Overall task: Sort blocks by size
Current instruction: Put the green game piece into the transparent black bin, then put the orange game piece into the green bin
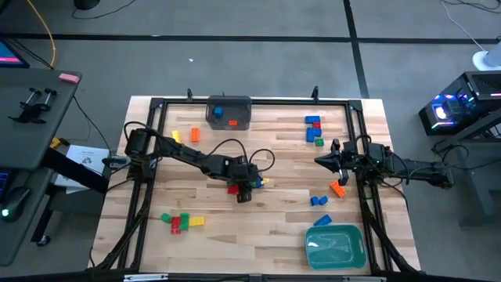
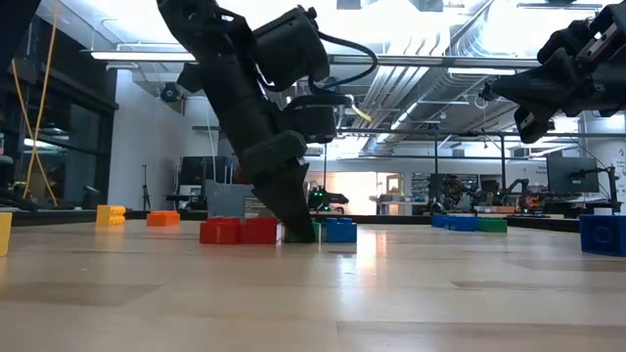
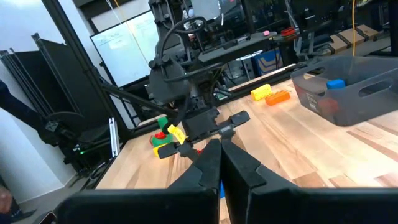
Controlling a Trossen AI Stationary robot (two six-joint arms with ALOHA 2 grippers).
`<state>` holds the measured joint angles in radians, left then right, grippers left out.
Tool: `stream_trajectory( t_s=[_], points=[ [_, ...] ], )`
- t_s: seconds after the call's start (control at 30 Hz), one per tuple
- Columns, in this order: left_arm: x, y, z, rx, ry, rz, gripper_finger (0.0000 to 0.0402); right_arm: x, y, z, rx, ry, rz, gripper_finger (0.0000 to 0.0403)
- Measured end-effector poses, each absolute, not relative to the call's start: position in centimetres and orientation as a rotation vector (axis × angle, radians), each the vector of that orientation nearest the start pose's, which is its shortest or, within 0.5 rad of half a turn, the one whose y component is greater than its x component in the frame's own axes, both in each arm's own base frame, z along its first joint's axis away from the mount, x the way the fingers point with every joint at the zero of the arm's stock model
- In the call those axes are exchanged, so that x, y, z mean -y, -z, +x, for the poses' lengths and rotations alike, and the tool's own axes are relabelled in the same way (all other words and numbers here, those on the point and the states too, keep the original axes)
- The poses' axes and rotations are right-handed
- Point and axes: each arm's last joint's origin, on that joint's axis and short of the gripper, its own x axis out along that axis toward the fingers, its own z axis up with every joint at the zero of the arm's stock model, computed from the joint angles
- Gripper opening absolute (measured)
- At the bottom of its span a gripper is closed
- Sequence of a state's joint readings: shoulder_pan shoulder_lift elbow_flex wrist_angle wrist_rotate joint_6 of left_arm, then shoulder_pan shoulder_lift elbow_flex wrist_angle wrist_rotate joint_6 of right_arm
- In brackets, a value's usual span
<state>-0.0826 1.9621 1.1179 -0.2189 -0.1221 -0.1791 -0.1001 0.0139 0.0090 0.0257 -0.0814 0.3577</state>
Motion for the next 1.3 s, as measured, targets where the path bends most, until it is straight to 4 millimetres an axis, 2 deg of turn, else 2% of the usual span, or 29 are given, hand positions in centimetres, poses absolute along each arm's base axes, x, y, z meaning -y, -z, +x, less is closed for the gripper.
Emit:
stream_trajectory(
  t_s=[0.07, 0.1, 0.17, 0.23, 0.33, 0.43, 0.53, 0.6, 0.67, 0.77, 0.87, 1.03, 1.13, 1.3],
  points=[
    [2.7, -12.5, 37.4, -1.039, -0.13, -0.059, 0.011, 0.7, -16.8, 9.8, 0.024, 0.015, 0.356, 0.0001],
    [2.6, -12.7, 37.3, -1.038, -0.131, -0.063, 0.0094, 0.7, -16.8, 9.8, 0.024, 0.015, 0.356, 0.0001],
    [1.8, -13.7, 37.1, -1.014, -0.144, -0.077, 0.0095, 0.7, -16.8, 9.8, 0.024, 0.015, 0.356, 0.0001],
    [0.4, -15.9, 36.9, -0.951, -0.173, -0.099, 0.0095, 0.7, -16.8, 9.8, 0.024, 0.015, 0.356, 0.0001],
    [-2.5, -20.3, 36.0, -0.815, -0.269, -0.071, 0.0095, 0.7, -16.8, 9.8, 0.025, 0.015, 0.356, 0.0001],
    [-6.3, -24.4, 33.9, -0.708, -0.451, 0.007, 0.0095, 0.7, -16.8, 9.8, 0.025, 0.015, 0.356, 0.0001],
    [-10.9, -26.9, 31.4, -0.655, -0.609, 0.024, 0.0095, 0.7, -16.8, 9.8, 0.025, 0.015, 0.356, 0.0001],
    [-13.9, -26.9, 29.9, -0.686, -0.673, -0.003, 0.0095, 0.7, -16.8, 9.8, 0.024, 0.015, 0.356, 0.0001],
    [-16.3, -26.0, 28.6, -0.75, -0.697, -0.065, 0.0095, 0.7, -16.8, 9.8, 0.024, 0.015, 0.356, 0.0001],
    [-18.6, -24.4, 27.5, -0.807, -0.648, -0.218, 0.0095, 0.7, -16.8, 9.8, 0.024, 0.015, 0.356, 0.0001],
    [-19.1, -23.2, 27.3, -0.851, -0.629, -0.279, 0.012, 0.7, -16.8, 9.8, 0.024, 0.015, 0.356, 0.0001],
    [-19.3, -23.3, 27.7, -0.819, -0.649, -0.264, 0.0229, 0.7, -16.8, 9.8, 0.024, 0.015, 0.356, 0.0001],
    [-19.2, -23.7, 27.7, -0.824, -0.642, -0.249, 0.0276, 0.7, -16.8, 9.8, 0.024, 0.015, 0.356, 0.0001],
    [-18.9, -25.6, 27.8, -0.873, -0.639, -0.319, 0.0305, 0.7, -16.8, 9.8, 0.024, 0.015, 0.356, 0.0001]
  ],
)
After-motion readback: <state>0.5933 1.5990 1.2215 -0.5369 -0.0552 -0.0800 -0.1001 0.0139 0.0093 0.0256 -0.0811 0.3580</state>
